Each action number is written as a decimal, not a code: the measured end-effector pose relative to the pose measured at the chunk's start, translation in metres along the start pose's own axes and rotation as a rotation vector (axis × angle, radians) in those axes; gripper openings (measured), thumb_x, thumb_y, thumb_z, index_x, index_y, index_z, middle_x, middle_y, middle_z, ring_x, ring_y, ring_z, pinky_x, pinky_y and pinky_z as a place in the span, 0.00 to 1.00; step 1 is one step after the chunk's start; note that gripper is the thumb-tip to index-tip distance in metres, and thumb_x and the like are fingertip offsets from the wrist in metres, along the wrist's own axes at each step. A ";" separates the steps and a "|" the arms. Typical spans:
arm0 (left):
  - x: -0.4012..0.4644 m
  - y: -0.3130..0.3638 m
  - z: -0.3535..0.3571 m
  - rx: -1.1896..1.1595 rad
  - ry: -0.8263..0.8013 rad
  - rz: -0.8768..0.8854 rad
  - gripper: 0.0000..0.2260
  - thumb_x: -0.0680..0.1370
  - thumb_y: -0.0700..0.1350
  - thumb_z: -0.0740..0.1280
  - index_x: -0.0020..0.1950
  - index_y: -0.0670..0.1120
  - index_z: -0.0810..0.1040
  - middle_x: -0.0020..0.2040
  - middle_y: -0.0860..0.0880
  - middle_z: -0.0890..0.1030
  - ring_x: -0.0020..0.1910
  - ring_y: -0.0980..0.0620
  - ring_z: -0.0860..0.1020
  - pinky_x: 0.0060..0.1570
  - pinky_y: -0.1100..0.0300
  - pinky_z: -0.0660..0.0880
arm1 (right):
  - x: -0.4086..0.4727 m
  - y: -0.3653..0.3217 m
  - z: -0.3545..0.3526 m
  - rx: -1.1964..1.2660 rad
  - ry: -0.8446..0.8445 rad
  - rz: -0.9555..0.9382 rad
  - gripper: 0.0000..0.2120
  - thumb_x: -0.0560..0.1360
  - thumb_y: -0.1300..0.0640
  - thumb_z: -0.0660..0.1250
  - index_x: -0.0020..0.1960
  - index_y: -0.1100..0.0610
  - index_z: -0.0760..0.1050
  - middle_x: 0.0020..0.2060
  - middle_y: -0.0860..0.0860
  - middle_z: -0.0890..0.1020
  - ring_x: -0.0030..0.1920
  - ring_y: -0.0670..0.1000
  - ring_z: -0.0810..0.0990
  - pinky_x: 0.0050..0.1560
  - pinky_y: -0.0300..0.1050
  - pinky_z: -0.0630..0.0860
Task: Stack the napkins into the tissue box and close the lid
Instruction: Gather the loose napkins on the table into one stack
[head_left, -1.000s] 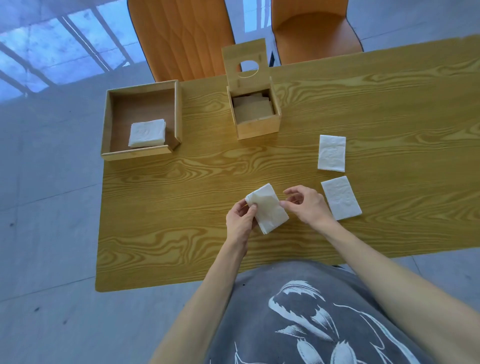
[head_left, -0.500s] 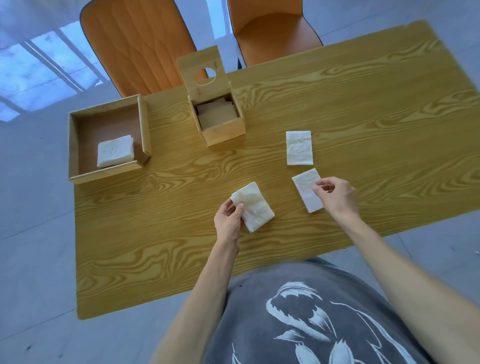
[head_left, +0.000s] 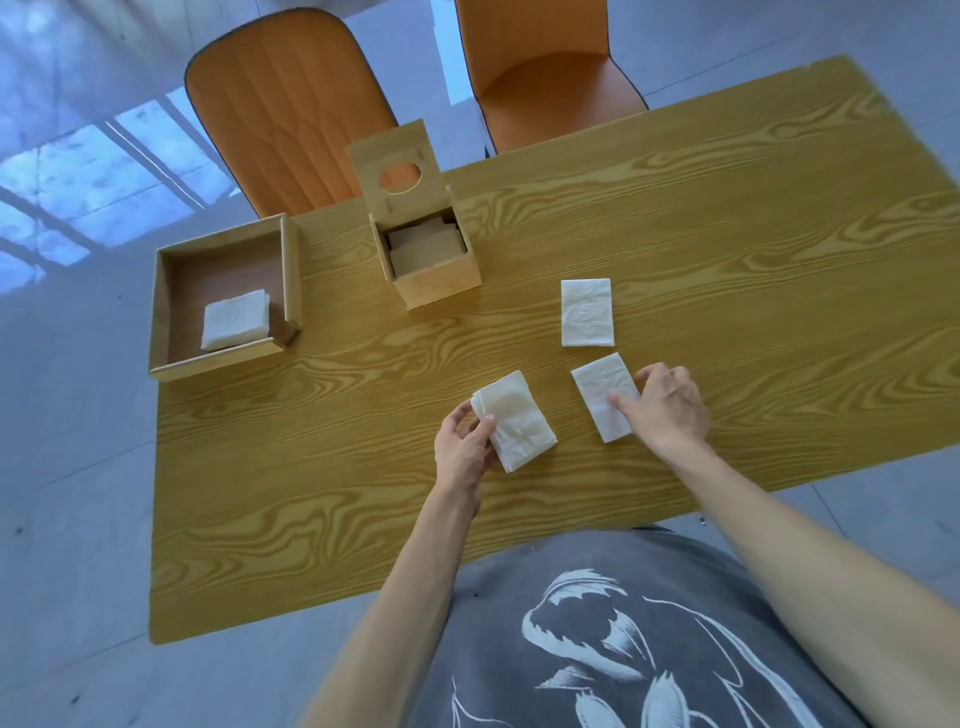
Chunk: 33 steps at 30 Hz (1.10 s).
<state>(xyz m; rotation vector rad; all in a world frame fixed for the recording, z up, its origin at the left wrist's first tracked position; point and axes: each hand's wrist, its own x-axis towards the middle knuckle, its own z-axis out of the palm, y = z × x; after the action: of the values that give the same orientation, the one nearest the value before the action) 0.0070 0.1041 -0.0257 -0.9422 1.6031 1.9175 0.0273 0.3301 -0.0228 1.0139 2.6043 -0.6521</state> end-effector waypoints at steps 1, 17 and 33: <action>0.000 0.000 0.001 -0.001 0.007 0.002 0.20 0.78 0.37 0.69 0.69 0.45 0.70 0.57 0.45 0.83 0.49 0.48 0.83 0.47 0.51 0.82 | 0.001 0.000 -0.001 0.004 -0.013 0.001 0.26 0.73 0.42 0.71 0.63 0.57 0.74 0.61 0.58 0.75 0.60 0.59 0.75 0.52 0.52 0.75; 0.000 -0.006 0.004 -0.112 0.008 -0.034 0.18 0.80 0.36 0.66 0.70 0.42 0.72 0.50 0.47 0.84 0.45 0.50 0.83 0.40 0.58 0.80 | 0.006 -0.006 -0.008 0.581 -0.236 -0.166 0.05 0.76 0.54 0.71 0.50 0.54 0.82 0.45 0.51 0.85 0.47 0.53 0.83 0.41 0.43 0.77; 0.002 0.001 0.001 -0.083 -0.013 -0.067 0.16 0.80 0.39 0.67 0.67 0.45 0.73 0.50 0.44 0.84 0.43 0.48 0.83 0.41 0.54 0.81 | -0.013 -0.054 0.030 0.706 -0.519 -0.193 0.13 0.74 0.57 0.73 0.56 0.61 0.80 0.49 0.58 0.85 0.50 0.56 0.85 0.51 0.51 0.82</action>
<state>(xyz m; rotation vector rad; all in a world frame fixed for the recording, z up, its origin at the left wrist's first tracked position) 0.0047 0.1045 -0.0266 -1.0017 1.4759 1.9530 0.0020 0.2726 -0.0269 0.6164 2.0385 -1.6990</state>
